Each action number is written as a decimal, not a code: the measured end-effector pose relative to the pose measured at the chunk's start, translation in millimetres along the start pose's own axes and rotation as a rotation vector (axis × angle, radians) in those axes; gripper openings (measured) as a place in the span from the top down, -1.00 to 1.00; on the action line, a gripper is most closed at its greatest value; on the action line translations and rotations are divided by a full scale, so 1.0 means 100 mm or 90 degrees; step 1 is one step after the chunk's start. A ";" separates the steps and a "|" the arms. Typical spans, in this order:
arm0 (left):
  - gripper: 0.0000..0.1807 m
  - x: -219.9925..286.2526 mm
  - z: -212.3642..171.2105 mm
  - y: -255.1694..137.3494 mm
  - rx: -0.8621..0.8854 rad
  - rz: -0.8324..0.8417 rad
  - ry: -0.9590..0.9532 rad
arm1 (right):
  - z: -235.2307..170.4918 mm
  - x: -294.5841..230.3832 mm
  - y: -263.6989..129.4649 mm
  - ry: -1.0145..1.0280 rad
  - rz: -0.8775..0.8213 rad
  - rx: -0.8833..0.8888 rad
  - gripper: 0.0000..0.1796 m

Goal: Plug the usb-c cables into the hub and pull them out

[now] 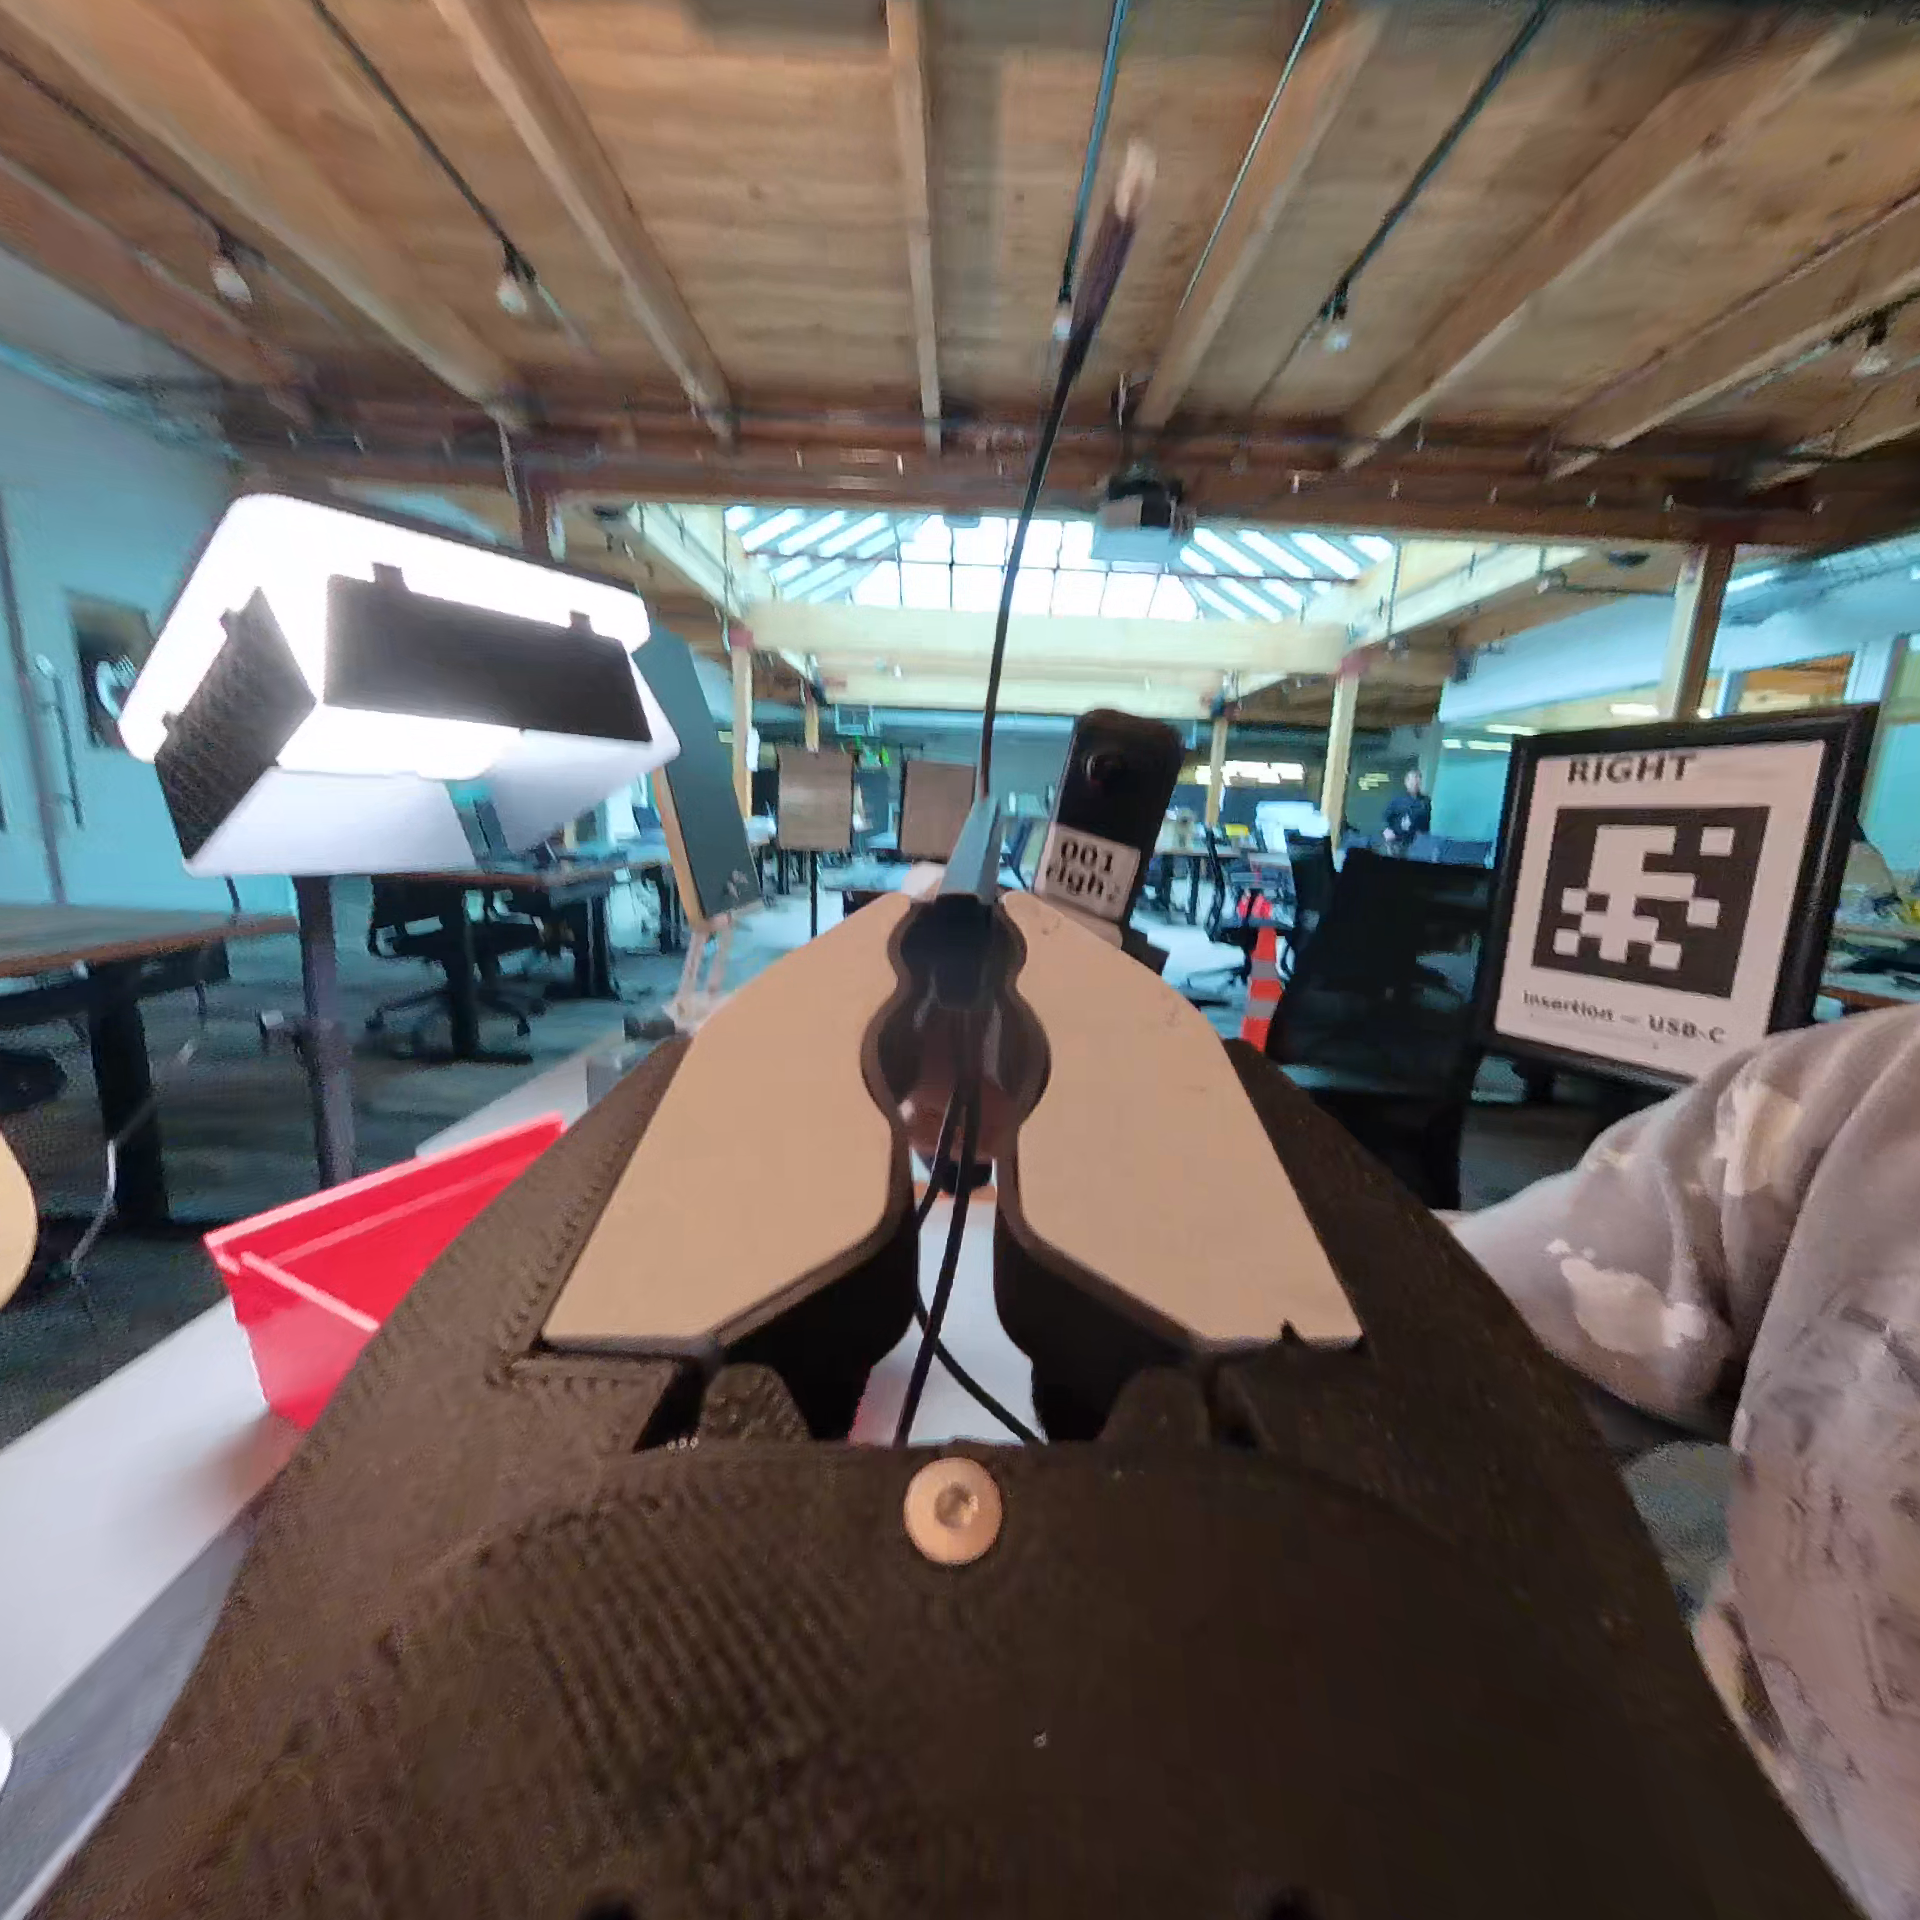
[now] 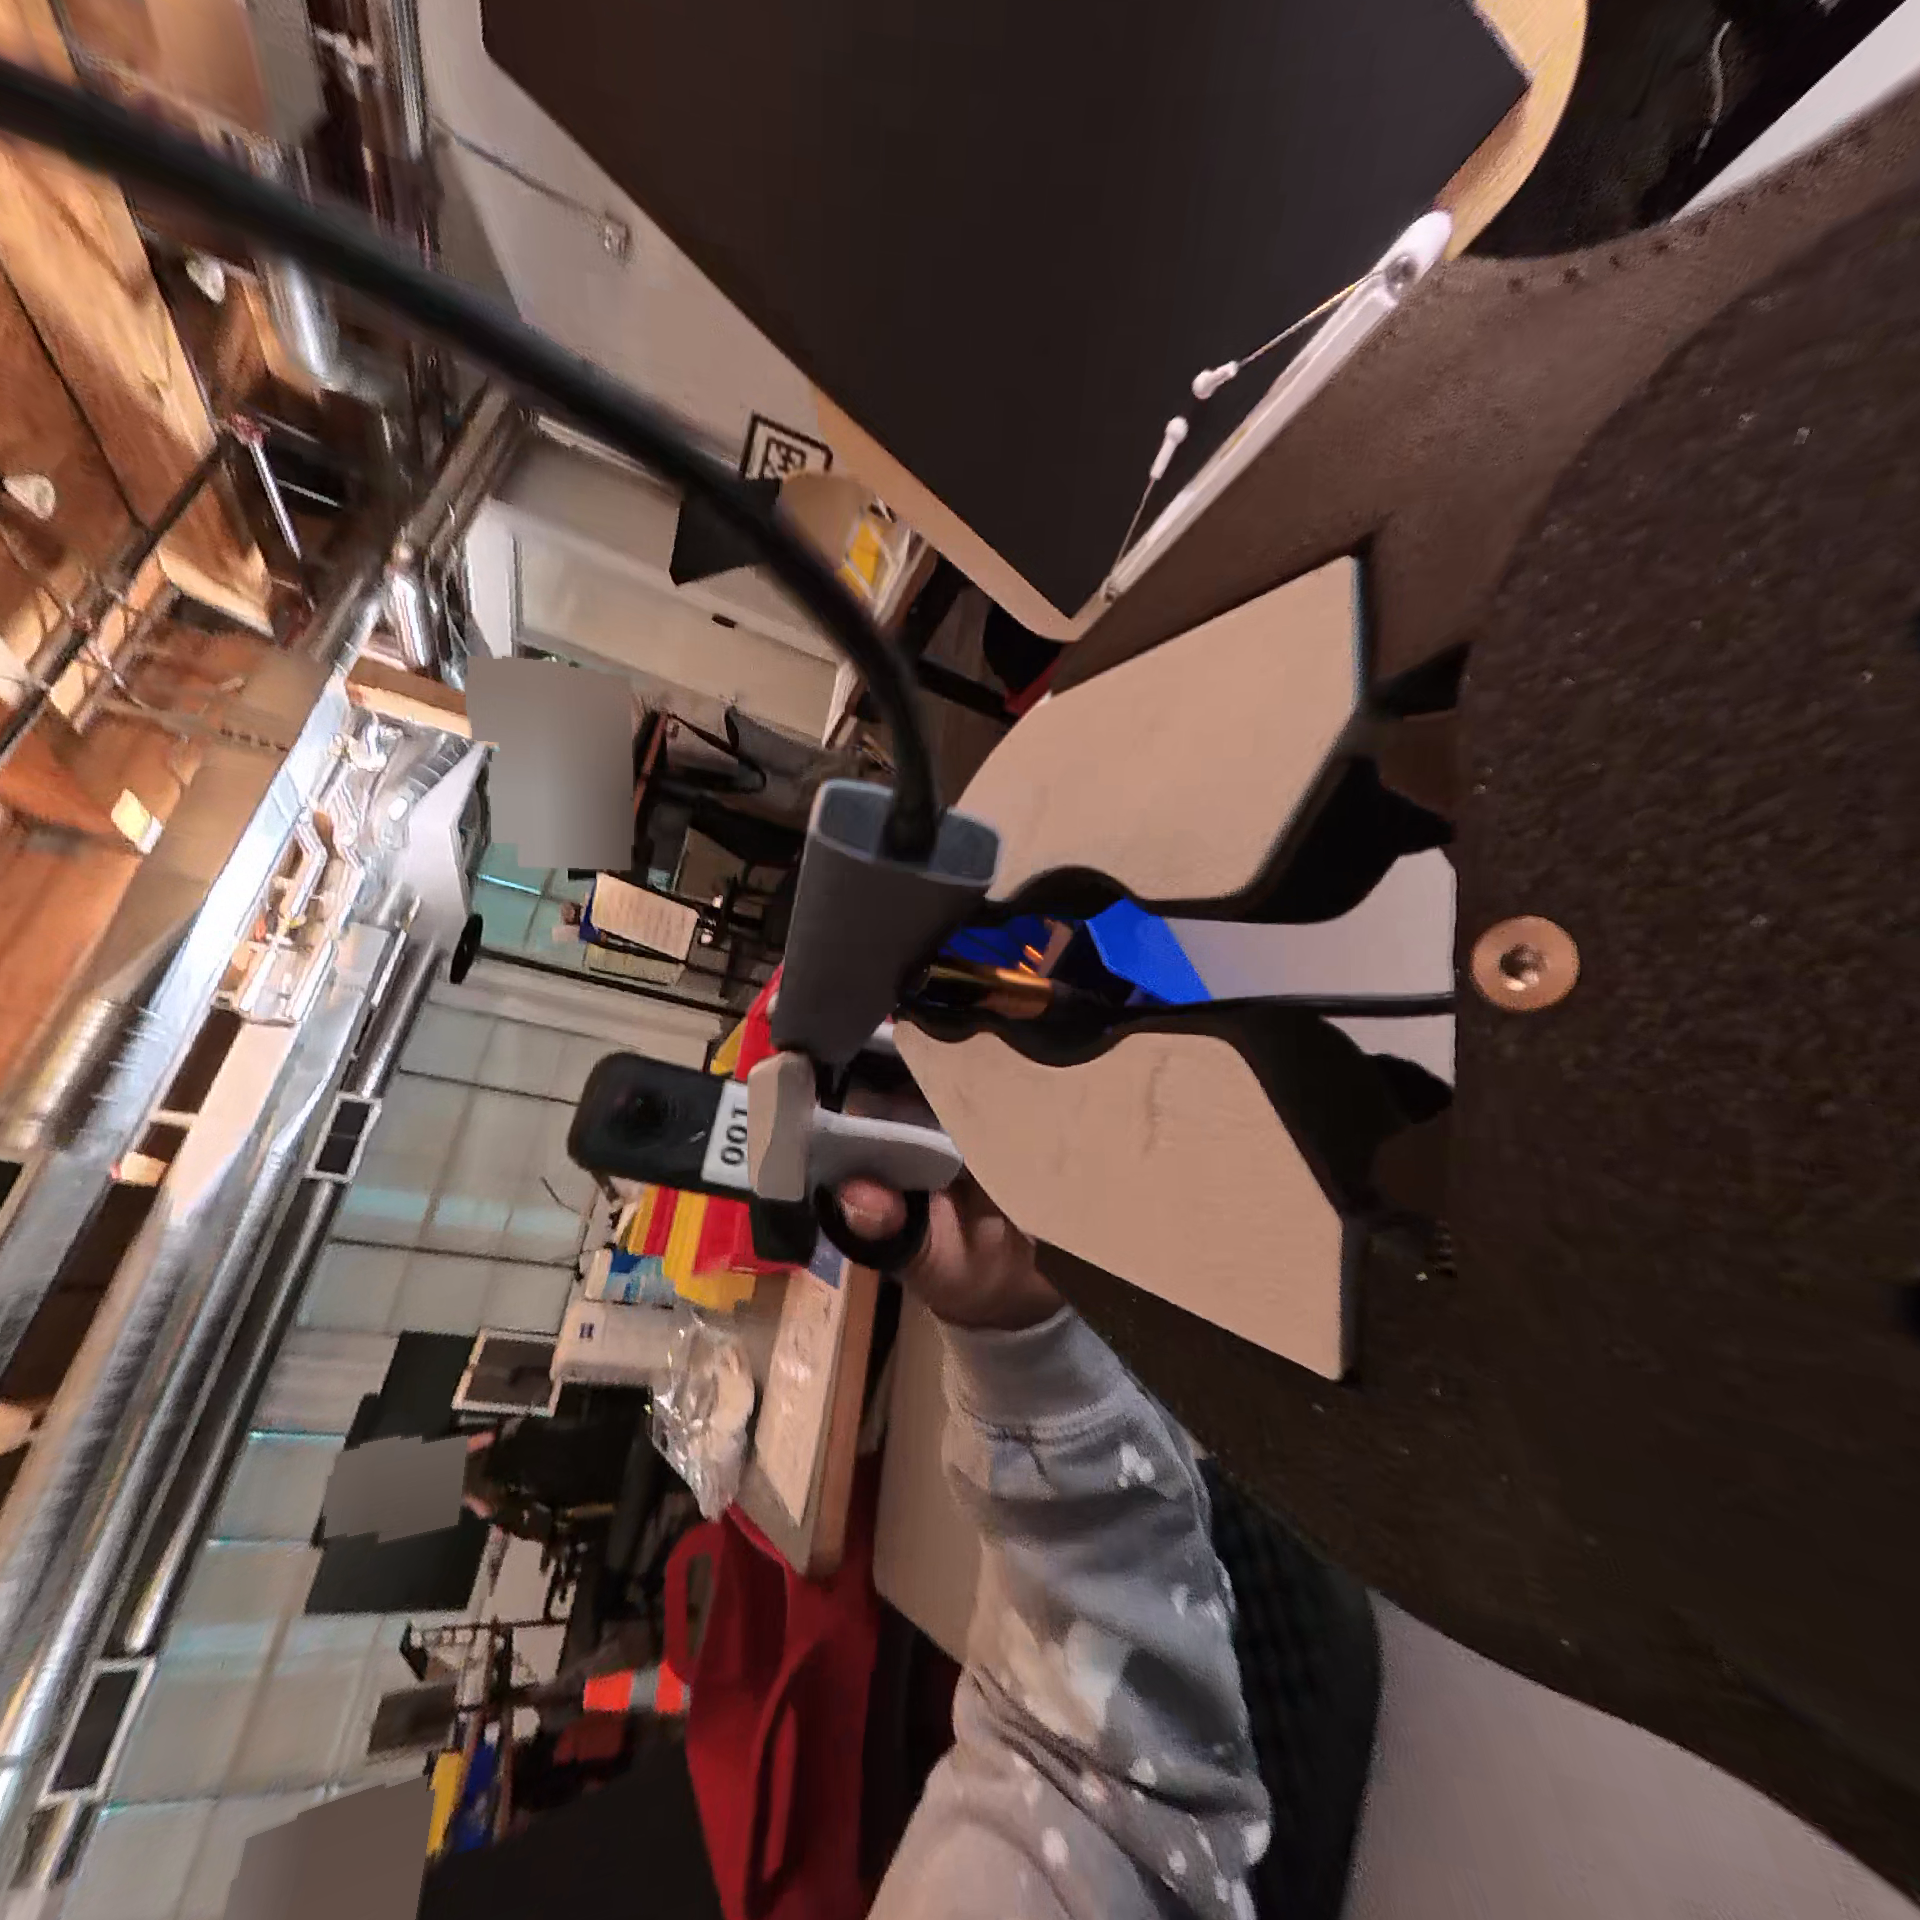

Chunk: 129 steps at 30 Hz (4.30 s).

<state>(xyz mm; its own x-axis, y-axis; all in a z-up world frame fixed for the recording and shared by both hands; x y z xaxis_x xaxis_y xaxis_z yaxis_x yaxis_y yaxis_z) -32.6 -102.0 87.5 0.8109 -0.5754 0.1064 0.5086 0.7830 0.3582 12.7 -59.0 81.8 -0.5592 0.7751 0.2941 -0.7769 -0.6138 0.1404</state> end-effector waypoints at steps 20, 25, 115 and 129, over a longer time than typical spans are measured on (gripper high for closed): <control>0.86 0.06 -1.03 -0.15 -0.454 0.025 0.295 | -0.85 -0.37 0.13 0.016 0.111 -0.362 0.91; 0.89 -0.01 -0.69 -0.13 -0.317 0.022 0.172 | -0.38 -0.16 0.05 0.000 0.039 -0.180 0.82; 0.88 0.03 -0.18 -0.01 -0.162 0.094 0.035 | -0.19 -0.12 0.35 0.260 0.086 0.061 0.93; 0.88 -0.08 -0.08 -0.09 -0.141 0.130 0.018 | -0.12 0.02 0.16 0.270 0.067 0.102 0.93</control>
<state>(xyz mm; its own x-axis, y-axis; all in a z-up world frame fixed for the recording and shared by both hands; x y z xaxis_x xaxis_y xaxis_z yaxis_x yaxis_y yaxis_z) -41.0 -102.6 75.6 0.9089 -0.3966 0.1287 0.3825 0.9160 0.1207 -4.7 -65.5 73.9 -0.7270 0.6803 -0.0928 -0.6742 -0.6817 0.2843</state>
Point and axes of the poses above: each gripper's, where its closed fingertips meet, y out along the fingers, z out of its top, x = y × z across the jaws, the point moved 1 cm from there along -y, back along the fingers, and after that the axes turned 10 degrees about z, right-handed, at the moved point
